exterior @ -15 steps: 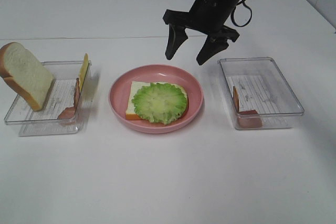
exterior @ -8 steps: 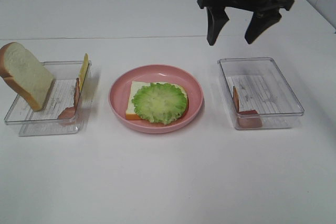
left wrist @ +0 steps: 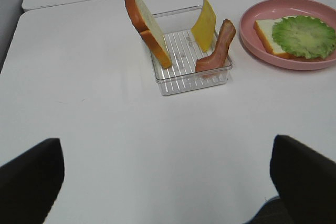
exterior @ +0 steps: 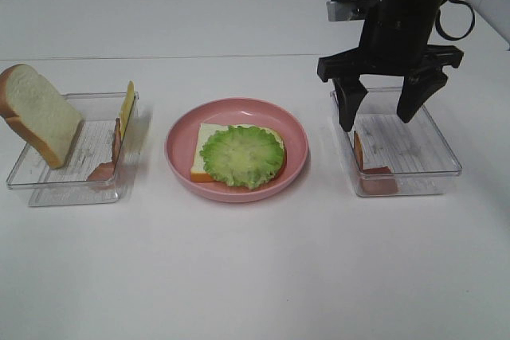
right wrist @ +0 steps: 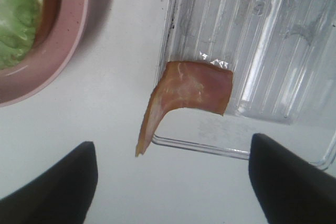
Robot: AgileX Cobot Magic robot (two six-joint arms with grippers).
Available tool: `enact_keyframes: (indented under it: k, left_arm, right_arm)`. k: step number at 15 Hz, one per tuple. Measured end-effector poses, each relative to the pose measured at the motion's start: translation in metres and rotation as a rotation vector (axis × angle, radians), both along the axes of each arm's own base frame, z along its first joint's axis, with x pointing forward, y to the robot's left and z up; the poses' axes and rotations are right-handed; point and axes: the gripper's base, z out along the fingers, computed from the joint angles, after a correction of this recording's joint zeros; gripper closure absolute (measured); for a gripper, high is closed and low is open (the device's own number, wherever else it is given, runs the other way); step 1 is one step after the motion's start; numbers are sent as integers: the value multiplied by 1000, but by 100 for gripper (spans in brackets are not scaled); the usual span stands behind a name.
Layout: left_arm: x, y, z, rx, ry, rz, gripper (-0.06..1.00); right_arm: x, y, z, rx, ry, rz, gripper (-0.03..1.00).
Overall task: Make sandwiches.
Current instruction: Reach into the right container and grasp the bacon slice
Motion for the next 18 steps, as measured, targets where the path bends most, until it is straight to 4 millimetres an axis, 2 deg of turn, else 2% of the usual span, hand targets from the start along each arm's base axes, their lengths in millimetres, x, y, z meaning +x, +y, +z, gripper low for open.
enact_keyframes:
  k: [3, 8, 12, 15, 17, 18]
  left_arm:
    - [0, 0, 0, 0, 0, 0, -5]
    - [0, 0, 0, 0, 0, 0, -5]
    - [0, 0, 0, 0, 0, 0, -5]
    - [0, 0, 0, 0, 0, 0, -5]
    - [0, 0, 0, 0, 0, 0, -5]
    - [0, 0, 0, 0, 0, 0, -5]
  right_arm:
    - [4, 2, -23, -18, 55, -14, 20]
    - [7, 3, -32, -12, 47, -15, 20]
    - [9, 4, -47, -24, 82, -16, 21]
    - [9, 4, -48, -26, 86, -16, 22]
    - [8, 4, -48, -27, 89, -16, 32]
    - [8, 4, -48, -27, 89, -16, 41]
